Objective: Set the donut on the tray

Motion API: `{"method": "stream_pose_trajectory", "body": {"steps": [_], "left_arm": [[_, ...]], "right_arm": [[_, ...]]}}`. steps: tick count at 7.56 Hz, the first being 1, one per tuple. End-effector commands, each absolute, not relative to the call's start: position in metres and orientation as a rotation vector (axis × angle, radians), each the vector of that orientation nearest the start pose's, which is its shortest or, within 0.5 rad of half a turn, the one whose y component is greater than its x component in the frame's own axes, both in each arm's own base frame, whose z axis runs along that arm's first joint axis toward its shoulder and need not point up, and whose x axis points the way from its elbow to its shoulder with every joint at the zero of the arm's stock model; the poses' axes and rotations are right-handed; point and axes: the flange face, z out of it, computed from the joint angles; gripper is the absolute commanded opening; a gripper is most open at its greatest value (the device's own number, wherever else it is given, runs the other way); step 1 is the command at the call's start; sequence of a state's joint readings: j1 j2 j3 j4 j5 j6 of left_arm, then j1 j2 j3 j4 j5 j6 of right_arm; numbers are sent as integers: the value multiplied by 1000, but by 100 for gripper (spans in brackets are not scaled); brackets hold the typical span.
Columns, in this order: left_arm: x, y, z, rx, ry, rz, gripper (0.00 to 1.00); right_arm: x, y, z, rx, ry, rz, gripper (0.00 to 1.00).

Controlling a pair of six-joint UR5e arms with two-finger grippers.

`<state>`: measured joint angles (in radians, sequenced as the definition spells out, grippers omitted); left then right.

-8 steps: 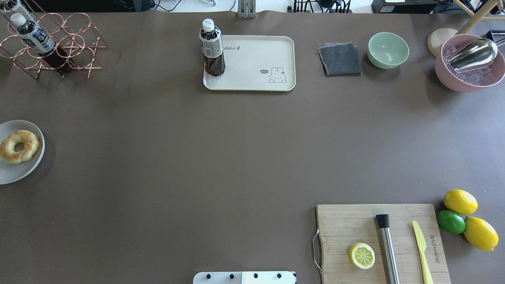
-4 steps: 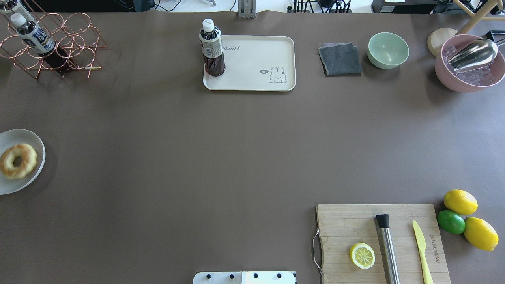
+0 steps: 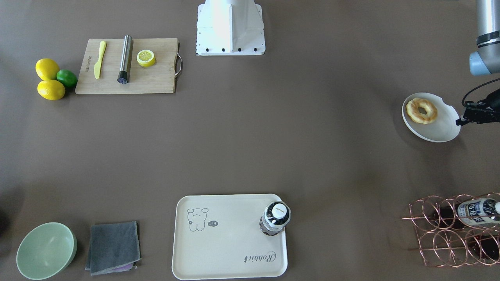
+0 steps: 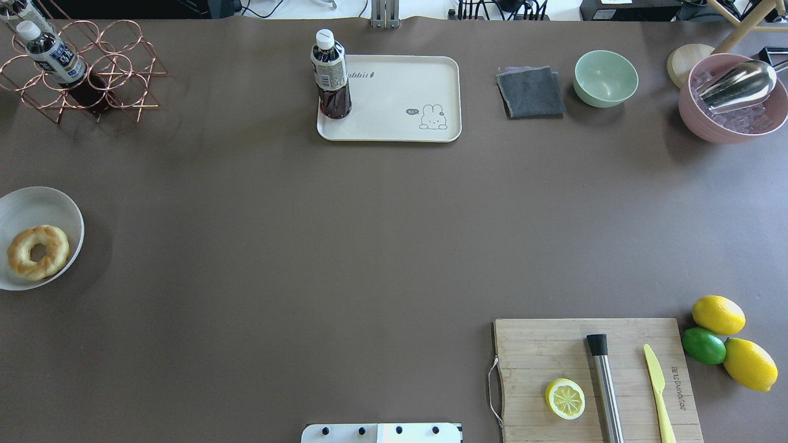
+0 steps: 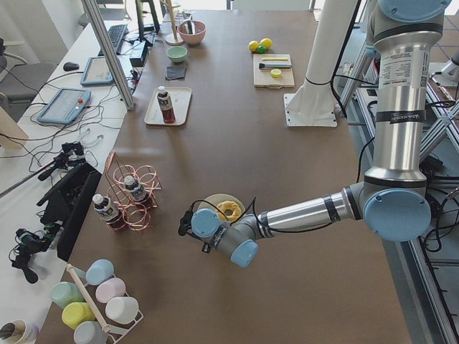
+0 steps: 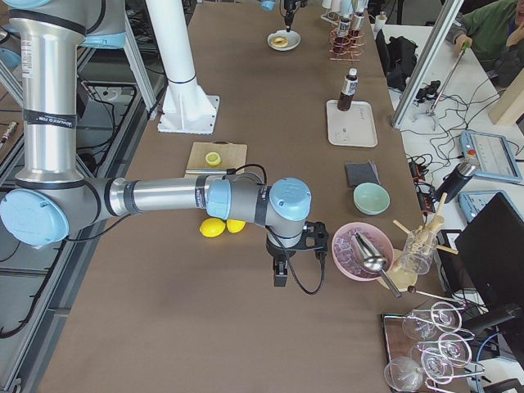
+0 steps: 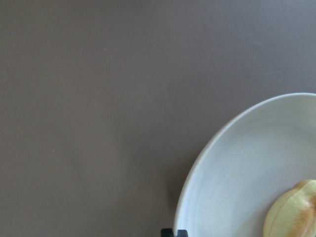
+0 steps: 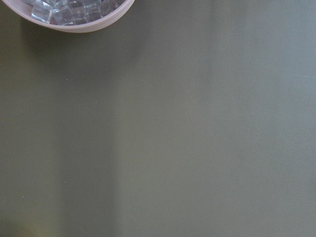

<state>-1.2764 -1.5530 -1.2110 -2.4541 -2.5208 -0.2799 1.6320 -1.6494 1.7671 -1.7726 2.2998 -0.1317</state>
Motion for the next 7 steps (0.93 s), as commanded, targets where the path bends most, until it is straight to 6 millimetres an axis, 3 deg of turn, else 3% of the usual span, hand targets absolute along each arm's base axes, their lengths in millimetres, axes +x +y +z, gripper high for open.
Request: {"method": "stream_pose_trajectory", "body": {"steps": [1,2,4,6,7], "left_arm": [[98,-499,636,198,1078,107,0],[120,-513,591,189,1109,69,0],[173,-522,502,175,1176,19,0],[242,-487,435,146,1178,-6,0],[271,-464,385,135,1121,-11,0]], "right_arm": [[93,-449,617,-1,-761,-35,100],[92,-455,611,12,-760,-42,100],[87,-461,593,52,-811,-56,100],[69,-478,569,78,-818,-102,100],[64,-482,558,99,-815,-122,100]]}}
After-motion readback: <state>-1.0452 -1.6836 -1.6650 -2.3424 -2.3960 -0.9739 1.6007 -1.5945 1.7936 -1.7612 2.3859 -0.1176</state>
